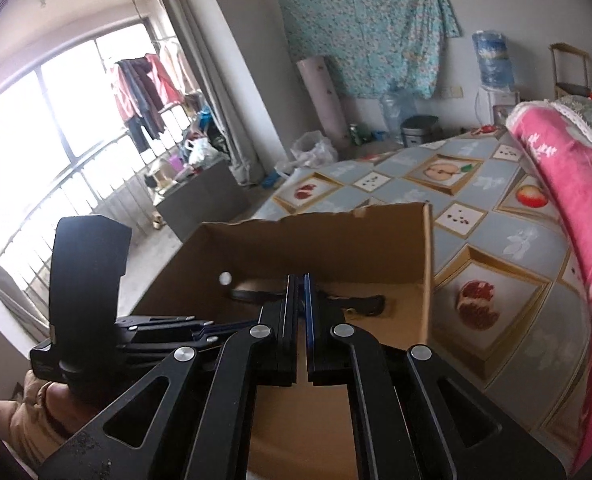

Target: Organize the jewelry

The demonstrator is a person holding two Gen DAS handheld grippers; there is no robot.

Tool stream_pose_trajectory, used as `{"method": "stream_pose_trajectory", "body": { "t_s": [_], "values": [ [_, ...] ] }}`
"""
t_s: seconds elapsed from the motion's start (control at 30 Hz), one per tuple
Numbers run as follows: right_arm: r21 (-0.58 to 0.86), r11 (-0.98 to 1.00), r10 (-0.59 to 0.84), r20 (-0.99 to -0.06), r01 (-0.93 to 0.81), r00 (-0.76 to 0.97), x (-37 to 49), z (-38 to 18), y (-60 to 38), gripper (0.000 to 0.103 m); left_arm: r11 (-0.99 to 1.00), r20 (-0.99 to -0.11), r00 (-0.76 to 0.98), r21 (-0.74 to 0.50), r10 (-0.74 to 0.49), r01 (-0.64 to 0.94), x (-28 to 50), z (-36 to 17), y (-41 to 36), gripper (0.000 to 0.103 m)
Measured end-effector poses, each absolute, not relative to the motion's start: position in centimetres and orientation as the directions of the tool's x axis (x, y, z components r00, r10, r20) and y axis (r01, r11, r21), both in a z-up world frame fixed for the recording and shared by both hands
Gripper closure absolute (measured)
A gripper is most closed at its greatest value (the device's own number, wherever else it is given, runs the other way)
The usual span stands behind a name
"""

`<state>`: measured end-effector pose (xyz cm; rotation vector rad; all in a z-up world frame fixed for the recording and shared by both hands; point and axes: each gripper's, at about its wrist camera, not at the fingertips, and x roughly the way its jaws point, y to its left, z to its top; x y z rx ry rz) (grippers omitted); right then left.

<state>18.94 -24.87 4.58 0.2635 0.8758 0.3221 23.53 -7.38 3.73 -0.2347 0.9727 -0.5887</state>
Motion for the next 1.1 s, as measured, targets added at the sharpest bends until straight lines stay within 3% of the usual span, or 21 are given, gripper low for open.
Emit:
{"method": "stream_pose_trajectory", "body": {
  "t_s": [0.13,0.2,0.57,0.87,0.97,1.1],
  "values": [
    [0.379,0.914,0.386,-0.707,-0.143,0.592,19.3,4.2,-25.7,0.095,0.822,-0.712,0.415,-0.450,-0.566,0.348,23.8,3.3,-7.6,0.089],
    [0.379,0.915,0.382,-0.704,-0.138,0.598,18.8,4.6,-25.8,0.090,0.826,-0.707,0.429,-0.445,-0.562,0.347,23.8,3.5,-7.3,0.082],
    [0.396,0.907,0.388,-0.650,-0.144,0.654,15.9,7.9,-25.8,0.079,0.825,-0.623,0.540,-0.428,-0.566,0.370,20.7,7.3,-3.7,0.081],
    [0.399,0.886,0.443,-0.570,-0.238,0.692,7.3,10.5,-25.1,0.054,0.874,-0.551,0.679,-0.287,-0.485,0.392,11.4,9.2,2.9,0.055],
    [0.413,0.881,0.452,-0.593,-0.230,0.666,5.1,9.3,-24.6,0.047,0.897,-0.587,0.679,-0.268,-0.441,0.351,8.9,7.3,4.9,0.047],
    [0.463,0.874,0.455,-0.670,-0.148,0.587,4.3,5.7,-23.9,0.046,0.924,-0.672,0.634,-0.274,-0.383,0.268,7.8,3.3,5.9,0.046]
  ]
}}
